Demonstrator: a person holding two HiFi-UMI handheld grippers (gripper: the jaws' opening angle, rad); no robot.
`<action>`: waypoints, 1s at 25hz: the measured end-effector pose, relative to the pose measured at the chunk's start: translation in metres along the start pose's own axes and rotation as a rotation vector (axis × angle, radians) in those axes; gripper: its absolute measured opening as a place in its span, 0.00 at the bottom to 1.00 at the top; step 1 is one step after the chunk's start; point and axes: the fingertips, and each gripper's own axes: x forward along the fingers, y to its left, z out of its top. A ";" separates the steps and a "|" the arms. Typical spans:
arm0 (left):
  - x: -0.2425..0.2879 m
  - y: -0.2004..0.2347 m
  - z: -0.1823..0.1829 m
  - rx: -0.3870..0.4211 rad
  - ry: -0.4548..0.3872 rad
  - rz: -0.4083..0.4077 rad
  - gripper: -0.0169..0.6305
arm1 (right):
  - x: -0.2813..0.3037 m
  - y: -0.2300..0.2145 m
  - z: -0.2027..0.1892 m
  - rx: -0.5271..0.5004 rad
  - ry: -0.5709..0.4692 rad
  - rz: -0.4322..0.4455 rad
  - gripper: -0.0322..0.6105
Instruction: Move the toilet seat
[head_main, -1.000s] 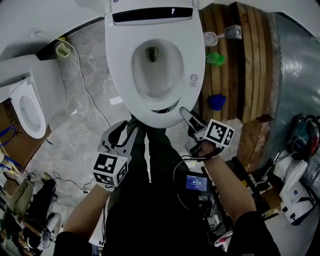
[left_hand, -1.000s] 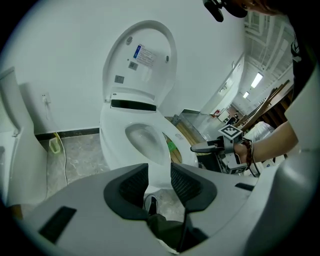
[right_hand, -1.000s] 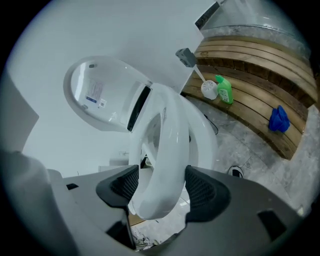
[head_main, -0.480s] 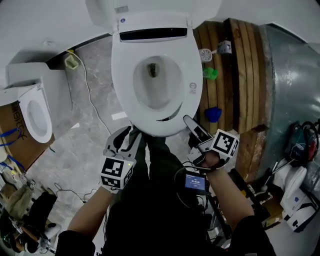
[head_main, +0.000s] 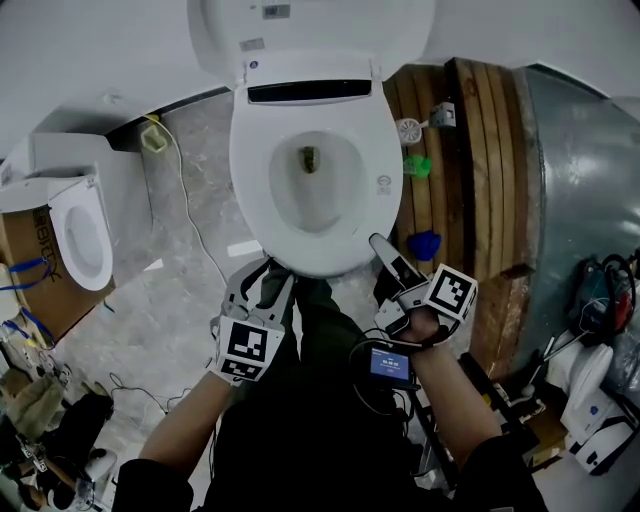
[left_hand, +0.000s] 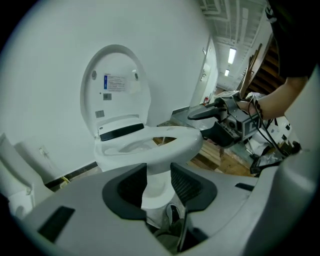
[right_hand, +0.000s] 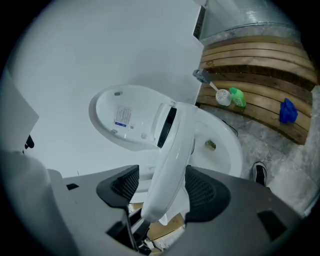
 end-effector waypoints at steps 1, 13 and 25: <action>0.000 -0.001 -0.002 0.008 0.002 0.007 0.26 | 0.000 0.000 0.000 0.006 0.000 0.000 0.54; -0.001 0.011 0.021 -0.006 -0.011 0.125 0.32 | -0.001 0.040 0.013 -0.045 0.020 0.081 0.54; -0.031 0.035 0.102 -0.086 -0.105 0.173 0.32 | -0.021 0.103 0.019 -0.380 0.053 0.113 0.54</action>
